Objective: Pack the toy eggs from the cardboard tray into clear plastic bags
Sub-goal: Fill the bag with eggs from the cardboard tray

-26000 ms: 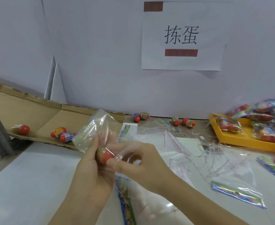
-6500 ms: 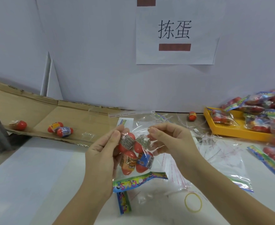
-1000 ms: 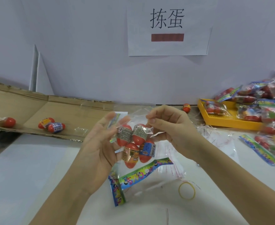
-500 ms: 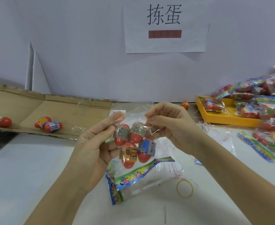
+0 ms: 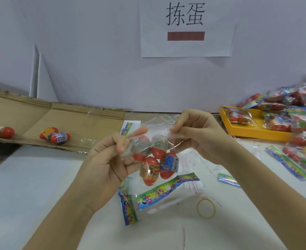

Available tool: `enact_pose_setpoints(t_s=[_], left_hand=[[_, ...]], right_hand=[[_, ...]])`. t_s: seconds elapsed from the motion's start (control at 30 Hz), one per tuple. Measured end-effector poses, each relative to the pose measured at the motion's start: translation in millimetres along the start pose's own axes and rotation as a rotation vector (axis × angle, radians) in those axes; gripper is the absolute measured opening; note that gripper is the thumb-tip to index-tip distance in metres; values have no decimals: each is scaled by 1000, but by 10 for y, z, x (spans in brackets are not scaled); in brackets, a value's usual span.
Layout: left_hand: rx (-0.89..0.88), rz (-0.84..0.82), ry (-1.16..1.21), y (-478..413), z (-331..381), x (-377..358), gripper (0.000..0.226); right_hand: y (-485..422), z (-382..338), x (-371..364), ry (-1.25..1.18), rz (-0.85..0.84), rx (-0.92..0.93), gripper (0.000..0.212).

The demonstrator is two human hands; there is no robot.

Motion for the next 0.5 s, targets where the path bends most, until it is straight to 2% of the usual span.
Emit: enact_pose_setpoints(t_s=[0.07, 0.2, 0.3, 0.4, 0.5], left_hand=[[7, -52, 0, 10, 20, -11, 36], [10, -123, -59, 29, 36, -45, 29], [-18, -124, -117, 40, 36, -45, 35], [-30, -109, -152, 49, 38, -46, 37], [-55, -106, -211, 60, 43, -52, 52]], right_hand=[[-1, -21, 7, 0, -13, 10, 35], [3, -64, 2, 2, -23, 27, 29], [6, -38, 4, 3, -9, 15, 38], [-1, -31, -8, -2, -3, 14, 31], [-3, -32, -7, -23, 0, 15, 35]])
Point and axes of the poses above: each hand's wrist, its own y-axis away from the middle knuckle, its own x-axis out of the back of the hand, z = x × y, the point moved 5 cm from there along -y, towards the middle knuckle, and after that the axes turned 12 degrees about y, right-handed, at the moved point
